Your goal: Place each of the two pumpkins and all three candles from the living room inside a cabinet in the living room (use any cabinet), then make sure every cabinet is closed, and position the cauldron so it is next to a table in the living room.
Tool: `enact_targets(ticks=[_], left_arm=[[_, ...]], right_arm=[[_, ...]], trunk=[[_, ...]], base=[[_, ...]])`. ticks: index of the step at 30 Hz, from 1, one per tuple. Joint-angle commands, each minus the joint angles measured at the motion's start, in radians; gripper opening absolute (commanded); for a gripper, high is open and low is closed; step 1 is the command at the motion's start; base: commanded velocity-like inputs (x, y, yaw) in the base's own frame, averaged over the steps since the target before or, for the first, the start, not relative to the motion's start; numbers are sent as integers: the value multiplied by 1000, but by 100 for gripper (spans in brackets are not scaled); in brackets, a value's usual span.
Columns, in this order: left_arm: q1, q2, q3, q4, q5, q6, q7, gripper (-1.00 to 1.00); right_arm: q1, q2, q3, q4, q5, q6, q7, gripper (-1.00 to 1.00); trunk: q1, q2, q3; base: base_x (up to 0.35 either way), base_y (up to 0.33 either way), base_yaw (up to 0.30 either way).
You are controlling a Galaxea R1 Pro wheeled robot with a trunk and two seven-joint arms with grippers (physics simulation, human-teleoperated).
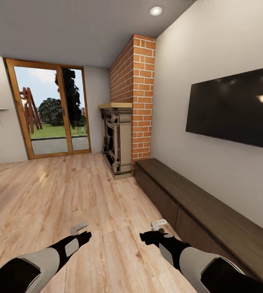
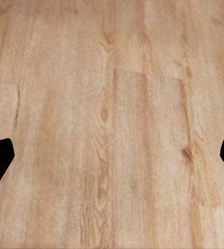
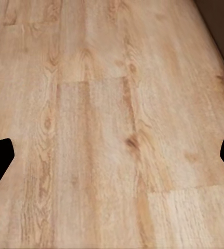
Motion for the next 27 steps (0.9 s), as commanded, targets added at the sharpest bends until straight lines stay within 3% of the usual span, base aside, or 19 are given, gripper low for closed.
enact_targets(ticks=[1, 6, 11, 16, 21, 24, 27], left_arm=[[-1, 0, -9, 2, 5, 3, 2, 100], [9, 6, -10, 5, 3, 8, 2, 100], [44, 22, -11, 4, 4, 6, 2, 100], [64, 25, -11, 5, 4, 5, 2, 100], [92, 25, -11, 5, 4, 5, 2, 100], [132, 25, -11, 5, 3, 4, 2, 100], [150, 24, -11, 6, 3, 4, 2, 100]], right_arm=[[-1, 0, 7, 2, -10, -4, 2, 100], [-1, -10, 7, 19, -10, -4, -3, 100], [7, -78, 6, 44, -11, 39, -6, 100], [27, -110, 6, 46, -12, 81, -6, 100], [88, -155, 6, 47, -13, 90, -7, 100], [158, -189, 6, 47, -13, 91, -7, 100], [186, -195, 6, 47, -13, 90, -7, 100]], trunk=[[-4, 7, 3], [-23, 42, 25], [-42, 77, 46], [-62, 112, 67], [-81, 147, 88], [-92, 168, 101], [-104, 189, 114]], base=[[0, 0, 217], [0, 0, 217], [0, 0, 218], [0, 0, 218], [0, 0, 218], [0, 0, 219], [0, 0, 221]])
